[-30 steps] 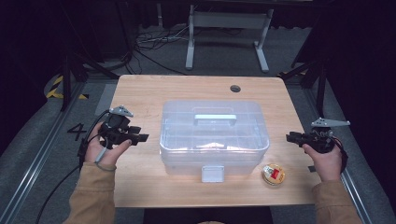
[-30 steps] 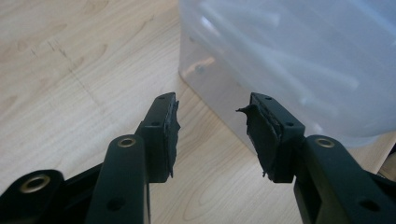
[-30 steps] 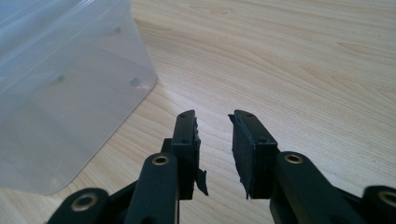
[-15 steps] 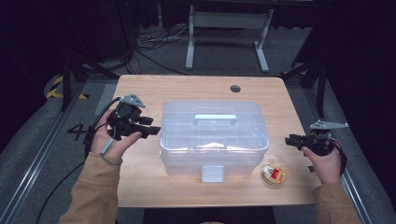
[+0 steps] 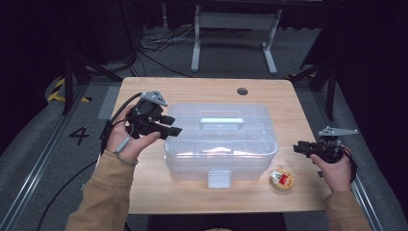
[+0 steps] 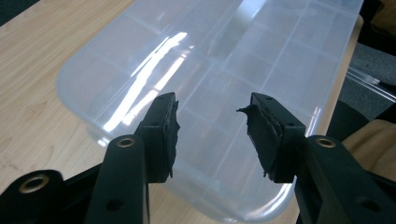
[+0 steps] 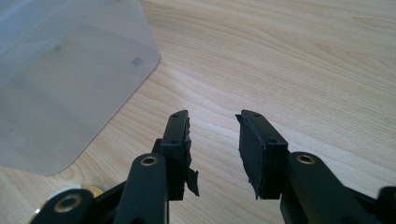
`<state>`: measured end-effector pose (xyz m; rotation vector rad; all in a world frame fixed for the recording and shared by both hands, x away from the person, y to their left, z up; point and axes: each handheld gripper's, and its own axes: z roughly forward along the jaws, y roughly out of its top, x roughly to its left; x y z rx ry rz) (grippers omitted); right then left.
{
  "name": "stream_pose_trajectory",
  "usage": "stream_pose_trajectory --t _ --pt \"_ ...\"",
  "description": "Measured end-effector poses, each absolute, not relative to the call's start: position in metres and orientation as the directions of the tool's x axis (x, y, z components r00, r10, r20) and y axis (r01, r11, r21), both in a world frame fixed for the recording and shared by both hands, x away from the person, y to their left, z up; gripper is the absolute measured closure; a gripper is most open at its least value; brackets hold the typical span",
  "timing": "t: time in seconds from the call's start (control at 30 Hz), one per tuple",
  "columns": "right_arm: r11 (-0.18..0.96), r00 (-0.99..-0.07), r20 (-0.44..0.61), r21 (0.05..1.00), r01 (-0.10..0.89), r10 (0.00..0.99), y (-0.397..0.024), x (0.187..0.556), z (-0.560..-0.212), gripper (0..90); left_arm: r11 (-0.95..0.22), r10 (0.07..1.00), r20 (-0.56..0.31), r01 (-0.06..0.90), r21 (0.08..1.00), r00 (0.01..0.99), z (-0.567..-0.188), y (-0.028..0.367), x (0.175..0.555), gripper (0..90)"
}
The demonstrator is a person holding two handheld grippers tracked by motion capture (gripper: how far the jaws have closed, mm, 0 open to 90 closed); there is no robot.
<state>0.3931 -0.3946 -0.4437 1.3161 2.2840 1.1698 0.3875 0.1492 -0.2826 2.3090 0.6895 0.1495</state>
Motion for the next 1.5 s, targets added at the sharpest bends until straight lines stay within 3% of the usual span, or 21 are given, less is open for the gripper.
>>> stream_pose_trajectory --t 0.4,0.83,1.07,1.27,1.5 --pt "0.259 -0.556 0.168 0.751 0.607 0.814 -0.396 0.384 -0.444 63.2 -0.657 0.434 -0.078 0.375 0.654 0.897 -0.281 0.108 0.401 52.2" --pt "0.269 -0.571 0.172 0.750 0.604 0.803 -0.392 0.385 -0.445 62.5 -0.696 0.420 -0.062 0.365 0.619 0.905 -0.292 0.074 0.413 50.5" --pt "0.283 -0.583 0.166 0.749 0.599 0.796 -0.388 0.386 -0.445 62.2 -0.698 0.424 -0.054 0.365 0.616 0.904 -0.296 0.070 0.416 55.5" --pt "0.284 -0.583 0.167 0.748 0.601 0.795 -0.387 0.385 -0.446 61.7 -0.711 0.442 0.023 0.335 0.618 0.897 -0.297 0.068 0.414 71.4" --pt "0.285 -0.589 0.165 0.752 0.594 0.791 -0.386 0.383 -0.444 61.7 -0.720 0.455 0.054 0.332 0.610 0.889 -0.296 0.067 0.414 73.9"
